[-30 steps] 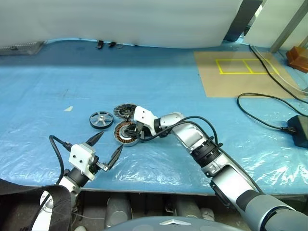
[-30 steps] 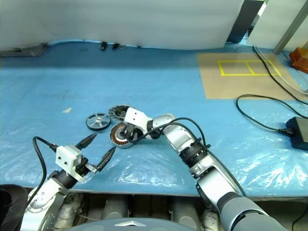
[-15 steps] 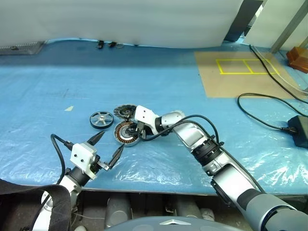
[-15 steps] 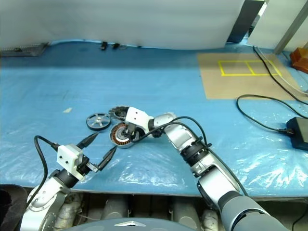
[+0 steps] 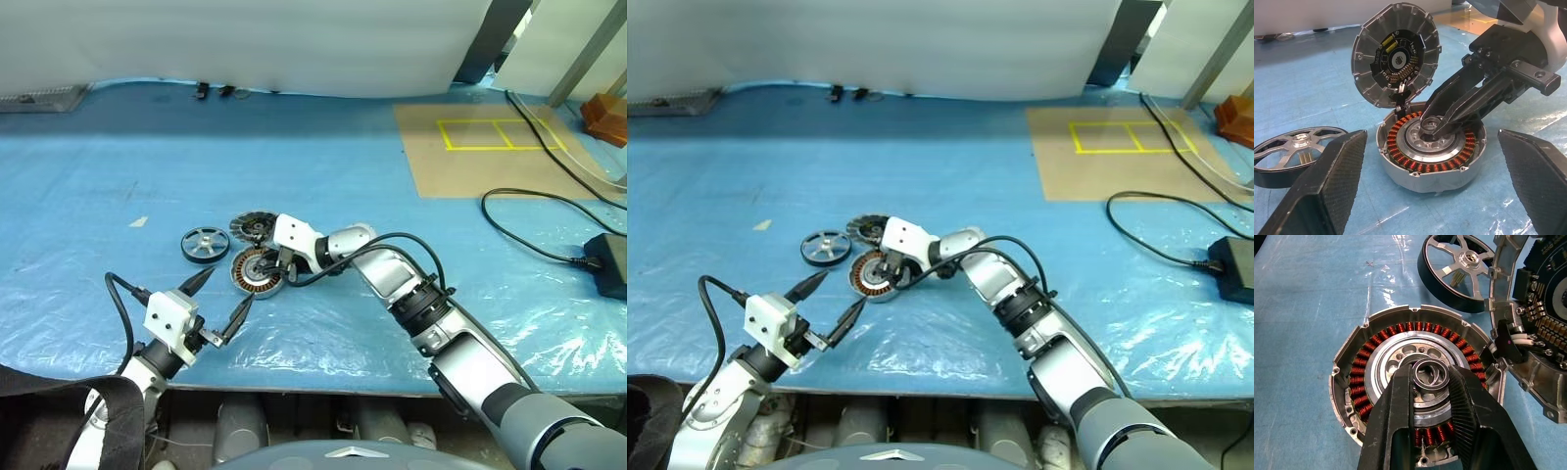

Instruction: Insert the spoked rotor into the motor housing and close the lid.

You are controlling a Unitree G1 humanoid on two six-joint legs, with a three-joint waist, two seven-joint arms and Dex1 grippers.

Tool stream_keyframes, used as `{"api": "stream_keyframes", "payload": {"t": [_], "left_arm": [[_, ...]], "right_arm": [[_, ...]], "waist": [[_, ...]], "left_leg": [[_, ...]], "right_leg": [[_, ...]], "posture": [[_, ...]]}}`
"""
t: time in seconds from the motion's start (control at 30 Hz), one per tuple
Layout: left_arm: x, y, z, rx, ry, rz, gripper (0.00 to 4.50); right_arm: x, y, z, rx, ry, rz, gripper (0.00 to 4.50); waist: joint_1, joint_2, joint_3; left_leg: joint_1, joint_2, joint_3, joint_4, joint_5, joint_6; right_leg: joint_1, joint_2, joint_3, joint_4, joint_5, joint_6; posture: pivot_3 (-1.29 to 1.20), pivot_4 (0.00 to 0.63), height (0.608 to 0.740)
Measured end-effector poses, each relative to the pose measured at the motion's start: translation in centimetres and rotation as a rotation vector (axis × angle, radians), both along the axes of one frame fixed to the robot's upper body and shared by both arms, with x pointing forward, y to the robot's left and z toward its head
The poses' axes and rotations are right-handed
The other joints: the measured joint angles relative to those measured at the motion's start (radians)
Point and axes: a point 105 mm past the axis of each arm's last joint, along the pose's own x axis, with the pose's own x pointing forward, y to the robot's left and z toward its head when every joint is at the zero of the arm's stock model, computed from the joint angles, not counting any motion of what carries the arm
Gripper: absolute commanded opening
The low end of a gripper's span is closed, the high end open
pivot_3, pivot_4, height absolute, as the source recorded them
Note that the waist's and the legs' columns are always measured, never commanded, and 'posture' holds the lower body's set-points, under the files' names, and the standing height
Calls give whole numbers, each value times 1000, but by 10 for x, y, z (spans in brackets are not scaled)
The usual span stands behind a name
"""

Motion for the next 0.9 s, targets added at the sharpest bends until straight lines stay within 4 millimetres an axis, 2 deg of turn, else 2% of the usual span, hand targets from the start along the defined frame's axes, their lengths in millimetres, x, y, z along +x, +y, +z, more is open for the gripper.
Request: {"api": "stream_keyframes", "payload": {"t": [0.47,0.9], "left_arm": [[-1,-1,0,6,3,-19,4500],[4,-1,2,12,-1,-47,4500]], "right_arm": [[-2,6,-1,11,5,8,651],[-1,1,-2,6,9,8,651]], "waist": [[0,0,0],[0,0,0]], "left_leg": [[0,0,0,0,0,0],[0,0,0,0,0,0]], "right_leg": [[0,0,0,0,0,0],[0,0,0,0,0,0]], "posture": [[0,150,740],[0,150,740]]}}
